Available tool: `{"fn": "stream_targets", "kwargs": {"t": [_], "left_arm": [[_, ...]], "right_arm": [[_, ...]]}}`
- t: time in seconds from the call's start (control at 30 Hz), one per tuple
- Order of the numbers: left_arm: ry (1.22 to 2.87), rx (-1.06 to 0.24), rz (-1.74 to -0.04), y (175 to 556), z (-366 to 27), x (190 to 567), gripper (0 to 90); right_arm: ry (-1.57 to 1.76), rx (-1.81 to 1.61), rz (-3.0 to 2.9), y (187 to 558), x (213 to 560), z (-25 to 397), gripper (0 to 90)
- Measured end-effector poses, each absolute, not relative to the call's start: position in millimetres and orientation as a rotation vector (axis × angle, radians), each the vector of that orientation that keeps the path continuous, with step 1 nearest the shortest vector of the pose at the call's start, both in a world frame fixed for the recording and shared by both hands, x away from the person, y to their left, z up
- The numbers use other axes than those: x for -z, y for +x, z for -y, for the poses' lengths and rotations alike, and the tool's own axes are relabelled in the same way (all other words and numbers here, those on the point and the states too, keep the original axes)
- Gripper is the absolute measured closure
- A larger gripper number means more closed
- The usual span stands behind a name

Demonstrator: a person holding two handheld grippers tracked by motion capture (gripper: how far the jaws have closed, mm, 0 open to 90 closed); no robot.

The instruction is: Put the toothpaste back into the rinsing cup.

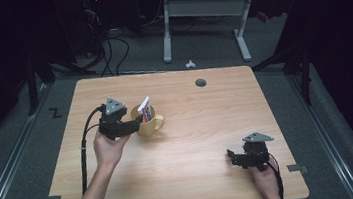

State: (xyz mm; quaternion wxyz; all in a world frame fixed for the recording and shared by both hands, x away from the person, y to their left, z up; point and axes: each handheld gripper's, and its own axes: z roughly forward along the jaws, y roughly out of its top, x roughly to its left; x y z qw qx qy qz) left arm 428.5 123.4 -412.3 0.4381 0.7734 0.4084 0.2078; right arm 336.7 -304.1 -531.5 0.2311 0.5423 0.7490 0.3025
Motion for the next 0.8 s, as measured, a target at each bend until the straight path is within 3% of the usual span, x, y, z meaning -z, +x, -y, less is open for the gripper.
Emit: {"fn": "stream_targets", "kwargs": {"t": [0.8], "left_arm": [[1.871, -0.475, -1.026, 410, -135, 413, 34.1]], "right_arm": [[1.489, -0.832, -2.060, 337, 531, 304, 14.4]]}}
